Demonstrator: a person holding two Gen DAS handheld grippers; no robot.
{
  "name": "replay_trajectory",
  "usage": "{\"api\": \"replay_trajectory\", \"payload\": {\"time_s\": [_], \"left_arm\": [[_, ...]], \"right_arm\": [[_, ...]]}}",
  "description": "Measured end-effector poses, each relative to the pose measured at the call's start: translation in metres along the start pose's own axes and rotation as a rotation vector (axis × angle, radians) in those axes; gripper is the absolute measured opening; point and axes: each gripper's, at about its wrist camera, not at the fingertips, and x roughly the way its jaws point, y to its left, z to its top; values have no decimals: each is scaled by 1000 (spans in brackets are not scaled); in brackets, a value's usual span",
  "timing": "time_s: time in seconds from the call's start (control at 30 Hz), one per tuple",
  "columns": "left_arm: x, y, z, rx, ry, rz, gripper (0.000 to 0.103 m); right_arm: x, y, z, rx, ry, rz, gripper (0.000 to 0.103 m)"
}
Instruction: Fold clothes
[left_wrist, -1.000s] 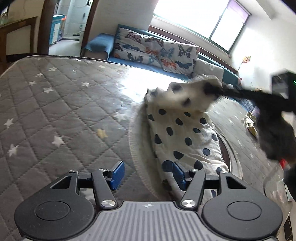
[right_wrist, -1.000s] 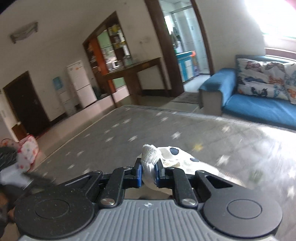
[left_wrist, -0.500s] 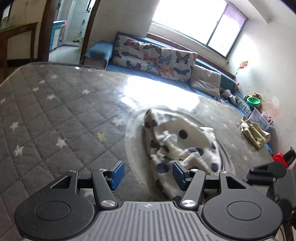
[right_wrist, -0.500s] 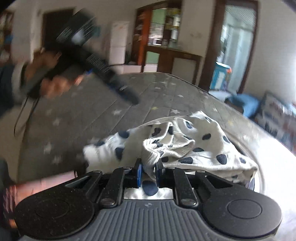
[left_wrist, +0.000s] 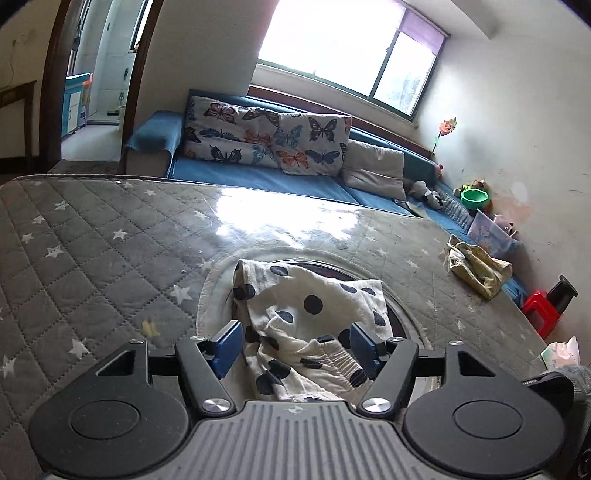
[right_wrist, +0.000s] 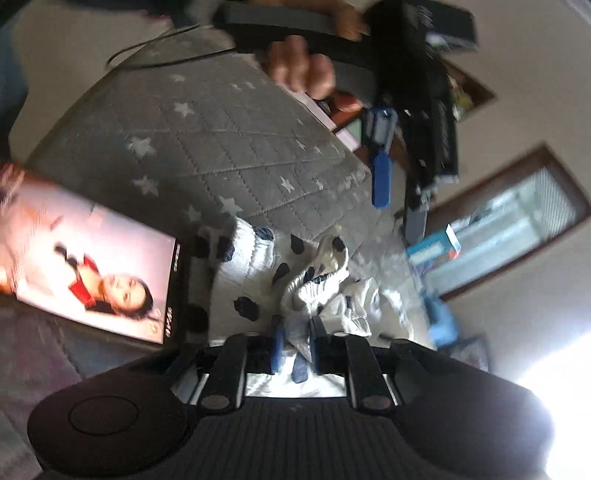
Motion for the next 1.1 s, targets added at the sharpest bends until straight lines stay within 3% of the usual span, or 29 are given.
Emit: {"api": "replay_trajectory", "payload": {"time_s": [0.1, 0.2, 0.3, 0.4, 0.7, 0.8, 0.87, 1.0, 1.1], "left_arm": [[1, 0, -1, 4, 3, -3, 68], [2, 0, -3, 7, 5, -6, 68], [3, 0, -8, 10, 18, -13, 68], [4, -2, -14, 13, 32, -21, 68], [8, 2, -29, 16, 78, -26, 67], [5, 4, -32, 20, 79, -28, 68], [1, 8, -32, 13, 72, -22, 68], [-7, 17, -31, -11, 53, -7, 68], [-14, 20, -29, -22, 35, -6, 68]], "right_arm": [[-10, -16, -1, 151, -26, 74, 25], [-16, -37, -2, 337, -29, 145, 25], [-13, -63, -9, 544, -6, 154, 25], [1, -95, -19, 742, 9, 188, 30], [68, -143, -47, 1073, 141, 316, 31], [73, -137, -44, 1028, 149, 301, 27], [67, -130, -33, 926, 130, 248, 14], [48, -102, 1, 567, 72, 127, 8], [38, -74, 17, 330, 55, 87, 8]]}}
